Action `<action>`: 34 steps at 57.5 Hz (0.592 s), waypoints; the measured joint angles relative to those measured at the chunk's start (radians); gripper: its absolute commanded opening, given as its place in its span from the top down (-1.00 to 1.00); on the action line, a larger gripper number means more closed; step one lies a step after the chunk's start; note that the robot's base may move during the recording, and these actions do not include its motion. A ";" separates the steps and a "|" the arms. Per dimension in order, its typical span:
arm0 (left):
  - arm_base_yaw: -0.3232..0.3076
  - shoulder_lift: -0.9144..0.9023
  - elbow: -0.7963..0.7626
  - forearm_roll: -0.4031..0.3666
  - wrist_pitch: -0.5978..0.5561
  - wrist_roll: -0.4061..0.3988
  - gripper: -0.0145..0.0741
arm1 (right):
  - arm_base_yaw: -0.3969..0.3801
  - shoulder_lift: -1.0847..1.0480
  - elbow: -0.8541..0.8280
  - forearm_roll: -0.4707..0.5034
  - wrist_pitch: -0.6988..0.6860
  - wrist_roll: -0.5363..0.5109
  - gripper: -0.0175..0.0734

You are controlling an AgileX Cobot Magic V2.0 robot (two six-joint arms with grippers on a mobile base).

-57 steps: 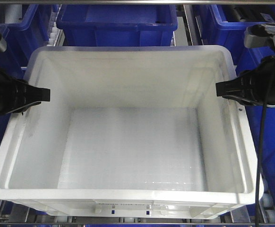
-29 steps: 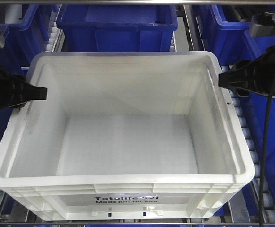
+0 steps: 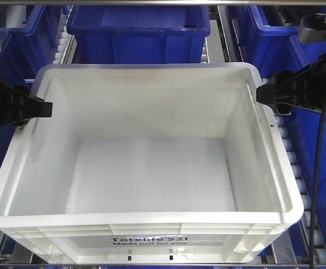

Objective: Move bin from left to right shelf
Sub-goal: 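Lower the tote onto the rollers between the blue bins with both grippers, then open both grippers and lift them off the tote's side walls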

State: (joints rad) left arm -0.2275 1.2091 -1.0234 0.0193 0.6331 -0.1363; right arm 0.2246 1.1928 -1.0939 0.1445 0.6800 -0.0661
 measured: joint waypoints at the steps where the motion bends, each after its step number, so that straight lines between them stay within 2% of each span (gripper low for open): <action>1: 0.000 -0.004 0.000 0.001 0.000 0.000 -0.07 | 0.000 0.000 0.000 0.000 0.000 0.000 -0.56; 22: 0.000 -0.037 0.000 0.002 0.001 0.000 -0.07 | 0.000 0.000 0.000 0.001 -0.013 0.002 -0.56; 34: 0.000 -0.037 0.013 -0.019 -0.001 0.000 -0.07 | 0.000 -0.014 0.035 0.001 -0.123 0.023 -0.56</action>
State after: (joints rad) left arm -0.2275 1.1726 -1.0100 0.0000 0.6323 -0.1363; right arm 0.2246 1.1791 -1.0589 0.1454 0.5567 -0.0429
